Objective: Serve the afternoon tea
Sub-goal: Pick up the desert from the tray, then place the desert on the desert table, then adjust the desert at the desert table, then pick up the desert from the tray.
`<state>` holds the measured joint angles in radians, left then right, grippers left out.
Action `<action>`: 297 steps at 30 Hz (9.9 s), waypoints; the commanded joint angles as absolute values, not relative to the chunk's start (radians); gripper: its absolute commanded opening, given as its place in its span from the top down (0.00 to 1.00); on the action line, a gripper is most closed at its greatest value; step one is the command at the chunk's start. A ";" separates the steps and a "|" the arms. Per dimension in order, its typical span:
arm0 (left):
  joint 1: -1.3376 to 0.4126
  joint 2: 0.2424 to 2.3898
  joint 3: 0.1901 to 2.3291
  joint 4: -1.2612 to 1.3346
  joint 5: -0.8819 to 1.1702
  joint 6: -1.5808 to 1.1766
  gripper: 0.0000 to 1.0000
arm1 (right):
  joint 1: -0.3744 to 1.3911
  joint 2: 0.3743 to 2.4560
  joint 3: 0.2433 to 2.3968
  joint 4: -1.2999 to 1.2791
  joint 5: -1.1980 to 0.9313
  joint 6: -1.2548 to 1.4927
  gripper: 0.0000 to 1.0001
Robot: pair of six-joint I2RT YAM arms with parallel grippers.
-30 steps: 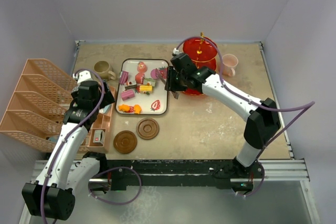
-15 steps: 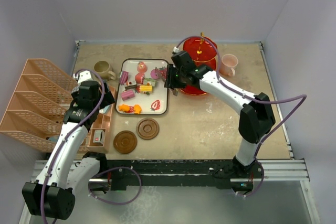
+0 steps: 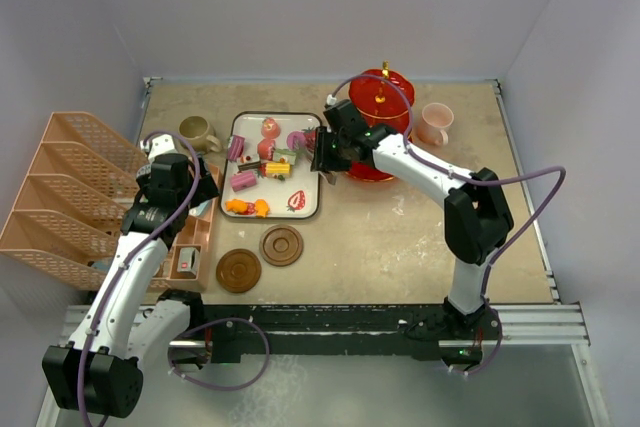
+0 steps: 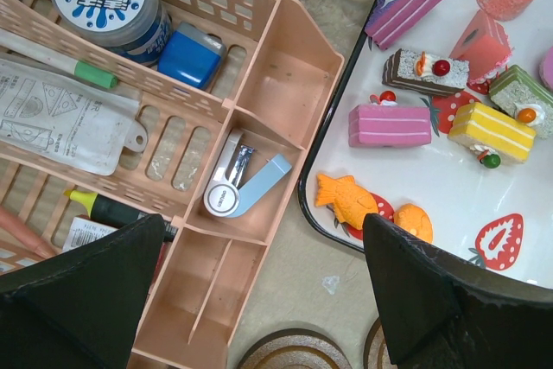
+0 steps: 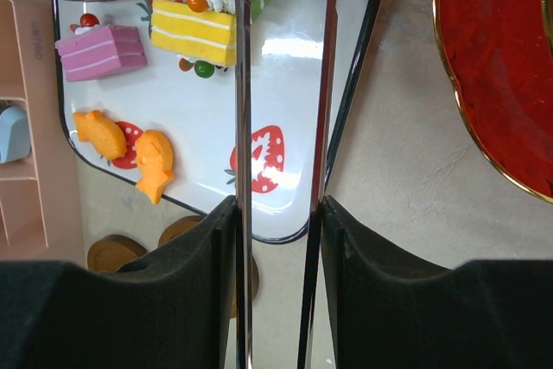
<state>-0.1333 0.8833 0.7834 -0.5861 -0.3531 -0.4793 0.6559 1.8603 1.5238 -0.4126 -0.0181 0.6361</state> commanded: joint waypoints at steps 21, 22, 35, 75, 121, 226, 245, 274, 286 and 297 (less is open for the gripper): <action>-0.140 0.877 0.828 -0.565 -0.368 -0.489 0.06 | 0.655 1.888 1.585 -0.359 -0.029 0.631 0.55; -0.140 0.877 0.828 -0.565 -0.368 -0.489 0.06 | 0.655 1.891 1.586 -0.358 -0.025 0.633 0.55; -0.140 0.878 0.828 -0.565 -0.367 -0.489 0.06 | 0.653 1.848 1.583 -0.336 0.022 0.607 0.71; -0.141 0.885 0.827 -0.562 -0.356 -0.489 0.06 | 0.744 1.288 1.121 -0.523 0.322 0.545 0.74; -0.152 0.893 0.827 -0.565 -0.359 -0.489 0.06 | 0.744 1.548 1.173 -0.362 0.429 0.410 0.60; -0.167 0.931 0.828 -0.565 -0.346 -0.488 0.07 | 0.342 1.542 0.780 0.399 -0.061 1.011 0.54; -0.167 0.925 0.828 -0.565 -0.344 -0.488 0.07 | 0.342 1.274 0.650 0.180 -0.171 0.885 0.55; -0.167 0.841 0.837 -0.581 -0.432 -0.504 0.06 | 0.505 1.042 0.735 -0.111 -0.335 0.678 0.58; -0.167 0.791 0.839 -0.599 -0.505 -0.522 0.05 | 0.735 1.315 1.102 -0.264 0.005 0.617 0.58; -0.168 0.798 0.838 -0.594 -0.481 -0.519 0.05 | 0.772 1.719 1.555 -0.402 0.114 0.521 0.58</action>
<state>-0.1604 0.7986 0.7948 -0.6186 -0.4797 -0.5060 0.7673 1.6310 1.4250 -0.3405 0.0525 0.5793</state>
